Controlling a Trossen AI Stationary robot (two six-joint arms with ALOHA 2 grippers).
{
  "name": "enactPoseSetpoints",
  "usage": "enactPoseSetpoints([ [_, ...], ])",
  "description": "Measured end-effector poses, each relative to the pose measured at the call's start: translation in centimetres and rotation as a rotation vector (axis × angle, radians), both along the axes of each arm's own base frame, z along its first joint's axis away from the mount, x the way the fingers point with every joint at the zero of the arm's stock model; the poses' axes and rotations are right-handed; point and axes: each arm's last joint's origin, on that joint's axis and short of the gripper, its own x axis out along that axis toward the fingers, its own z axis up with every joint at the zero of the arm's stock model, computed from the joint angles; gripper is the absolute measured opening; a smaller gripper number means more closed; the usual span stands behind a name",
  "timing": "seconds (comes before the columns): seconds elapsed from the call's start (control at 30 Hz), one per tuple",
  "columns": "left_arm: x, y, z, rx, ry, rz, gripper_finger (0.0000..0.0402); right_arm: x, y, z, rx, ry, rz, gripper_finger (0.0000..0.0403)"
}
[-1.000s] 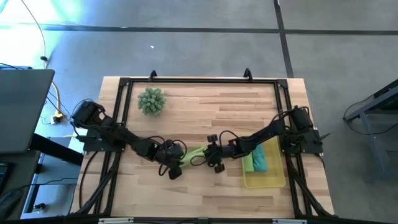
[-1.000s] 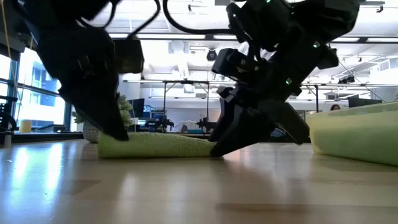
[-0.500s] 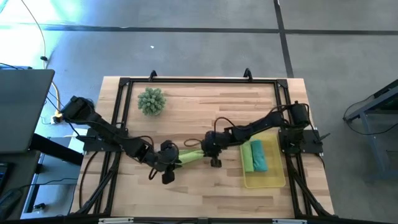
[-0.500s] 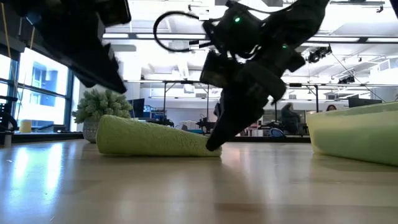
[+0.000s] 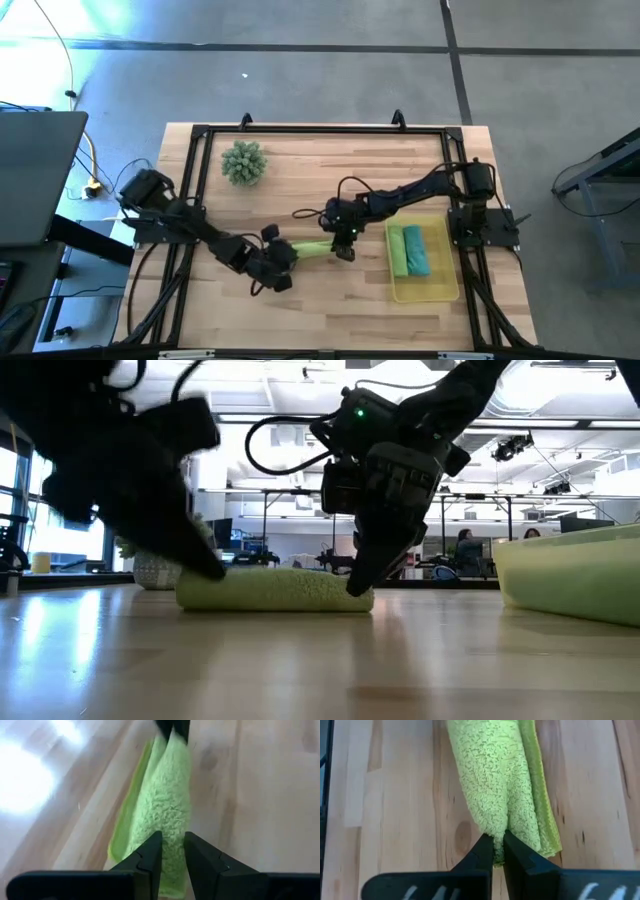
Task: Roll microfiber towels into tight, uniform cylinder then place into a basket
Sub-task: Roll the light green cloth
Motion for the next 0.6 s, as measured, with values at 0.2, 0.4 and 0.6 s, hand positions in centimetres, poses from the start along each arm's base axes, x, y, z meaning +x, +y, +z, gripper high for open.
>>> enactPoseSetpoints([
  [0.2,0.6,0.7,-2.2,-0.096,0.025,0.102,0.0072,0.0,-0.1,0.0,-0.013,-0.016,0.031,0.0009],
  [0.4,1.1,1.8,-2.4,-0.312,0.012,0.23,0.0071,-0.4,0.6,1.0,-0.112,-0.086,0.189,0.0078],
  [0.6,1.6,3.0,-2.2,-0.475,0.05,0.233,0.0071,-1.2,2.2,3.3,-0.233,-0.178,0.345,0.0138],
])
